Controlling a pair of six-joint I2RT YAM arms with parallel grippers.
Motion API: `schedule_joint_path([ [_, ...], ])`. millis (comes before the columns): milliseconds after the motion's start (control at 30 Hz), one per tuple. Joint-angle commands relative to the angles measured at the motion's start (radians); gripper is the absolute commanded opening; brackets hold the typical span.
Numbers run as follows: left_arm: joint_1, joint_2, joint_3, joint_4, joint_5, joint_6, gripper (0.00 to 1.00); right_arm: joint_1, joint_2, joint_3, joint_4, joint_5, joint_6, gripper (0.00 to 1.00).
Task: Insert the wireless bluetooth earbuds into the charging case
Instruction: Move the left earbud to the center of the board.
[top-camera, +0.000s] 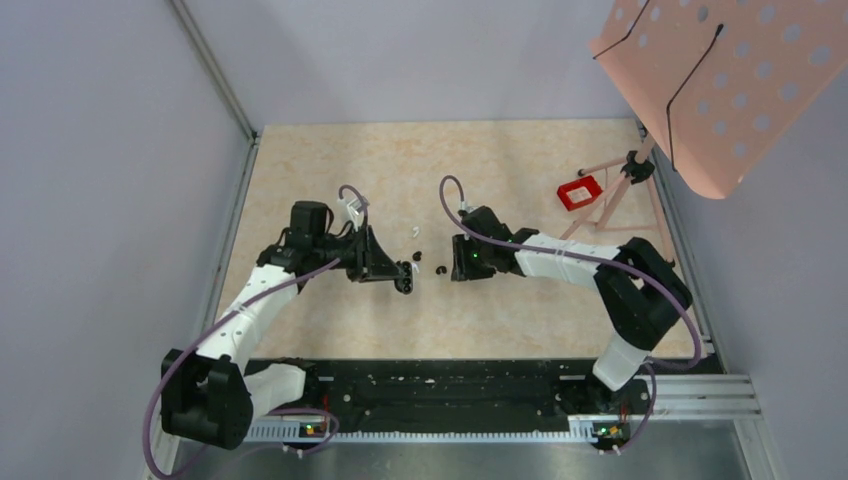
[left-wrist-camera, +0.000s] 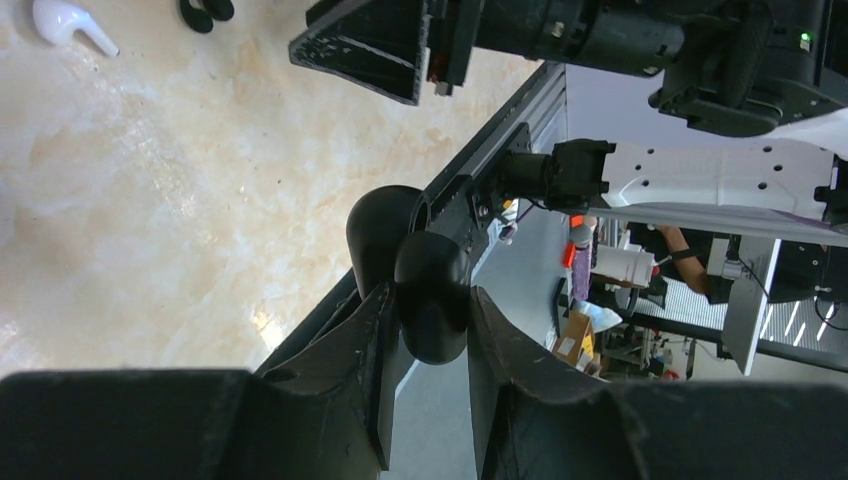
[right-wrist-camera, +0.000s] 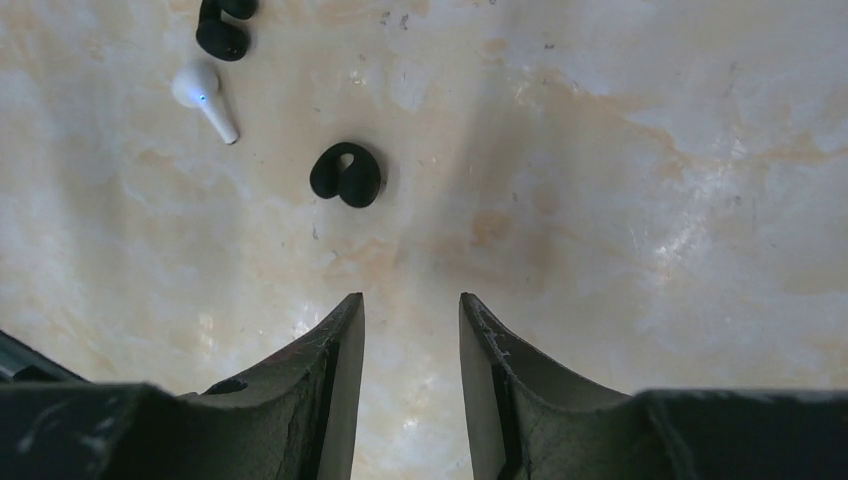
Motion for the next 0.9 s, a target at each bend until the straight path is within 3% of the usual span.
schedule_joint_path([
  [0, 0.010, -0.027, -0.013, -0.025, -0.008, 0.039, 0.00, 0.019, 0.076, 0.085, 0.061, 0.005, -0.029, 0.38],
  [600, 0.012, -0.017, -0.017, 0.040, -0.023, -0.013, 0.00, 0.032, 0.217, 0.214, 0.034, 0.045, -0.039, 0.36],
  [867, 0.012, 0.003, -0.011, 0.064, -0.018, -0.031, 0.00, 0.021, 0.138, 0.126, 0.016, 0.103, -0.057, 0.35],
])
